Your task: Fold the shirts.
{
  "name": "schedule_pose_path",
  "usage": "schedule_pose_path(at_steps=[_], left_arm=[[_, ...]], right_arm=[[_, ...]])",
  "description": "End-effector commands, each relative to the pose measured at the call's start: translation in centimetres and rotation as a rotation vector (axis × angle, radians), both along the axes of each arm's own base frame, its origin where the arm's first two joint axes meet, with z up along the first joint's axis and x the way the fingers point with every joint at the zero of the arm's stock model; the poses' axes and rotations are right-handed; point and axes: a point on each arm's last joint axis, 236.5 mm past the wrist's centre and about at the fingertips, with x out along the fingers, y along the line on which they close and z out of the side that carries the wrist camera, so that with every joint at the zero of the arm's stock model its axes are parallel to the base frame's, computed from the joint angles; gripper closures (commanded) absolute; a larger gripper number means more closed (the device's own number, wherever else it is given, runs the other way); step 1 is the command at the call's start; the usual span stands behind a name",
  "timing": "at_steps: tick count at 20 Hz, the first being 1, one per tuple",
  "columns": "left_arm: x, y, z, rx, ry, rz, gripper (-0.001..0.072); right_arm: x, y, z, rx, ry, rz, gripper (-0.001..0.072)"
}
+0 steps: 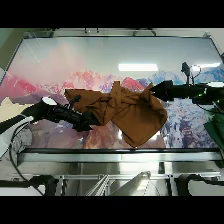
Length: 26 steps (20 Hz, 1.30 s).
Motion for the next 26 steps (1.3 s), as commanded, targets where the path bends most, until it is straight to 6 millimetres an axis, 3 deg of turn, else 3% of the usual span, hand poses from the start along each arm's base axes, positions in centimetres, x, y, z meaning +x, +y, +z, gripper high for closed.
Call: schedule_pose_path(at_steps=[1, 2, 5, 8, 12, 15, 18, 20, 23, 26], left_arm=[[1.6, -1.7, -1.9, 0.015, 0.006, -0.046, -0.0008], [2.1, -2.1, -2.2, 0.015, 0.005, -0.054, -0.0004], [3.8, -2.8, -2.9, 0.010, -0.010, -0.065, 0.0223], [4.2, -3.0, -2.7, -0.001, -0.009, -0.078, 0.0706], [3.9, -2.7, -0.7, -0.032, -0.025, -0.103, 0.0686], [3.1, -1.3, 3.1, -0.088, -0.047, -0.151, 0.0683], [3.8, 3.6, 7.2, -0.071, -0.105, -0.110, 0.0683], [5.2, 8.1, 8.8, -0.001, -0.144, 0.002, 0.0683], [6.3, 13.5, 11.2, 0.020, -0.197, 0.185, 0.0682], [5.0, 15.1, 11.6, -0.022, -0.216, 0.241, 0.0681]], right_arm=[[0.0, 0.8, 0.2, 0.007, -0.004, 0.010, 0.0215], [-0.1, 0.9, 0.2, 0.007, -0.004, 0.013, 0.0215], [-0.2, 1.2, 0.2, 0.007, -0.004, 0.019, 0.0215], [0.2, 0.9, 0.0, -0.003, -0.008, 0.002, 0.0215], [2.3, -1.3, -0.6, -0.052, -0.032, -0.098, 0.0216], [2.6, -3.6, 0.0, 0.002, 0.024, -0.140, 0.0216], [1.7, -6.3, 0.9, 0.057, 0.068, -0.159, 0.0218], [1.5, -7.8, 0.1, 0.025, 0.079, -0.175, 0.0218], [1.3, -7.0, -1.1, 0.033, 0.123, -0.160, 0.0218], [0.3, -2.2, -3.1, 0.054, 0.201, -0.063, 0.0217]])
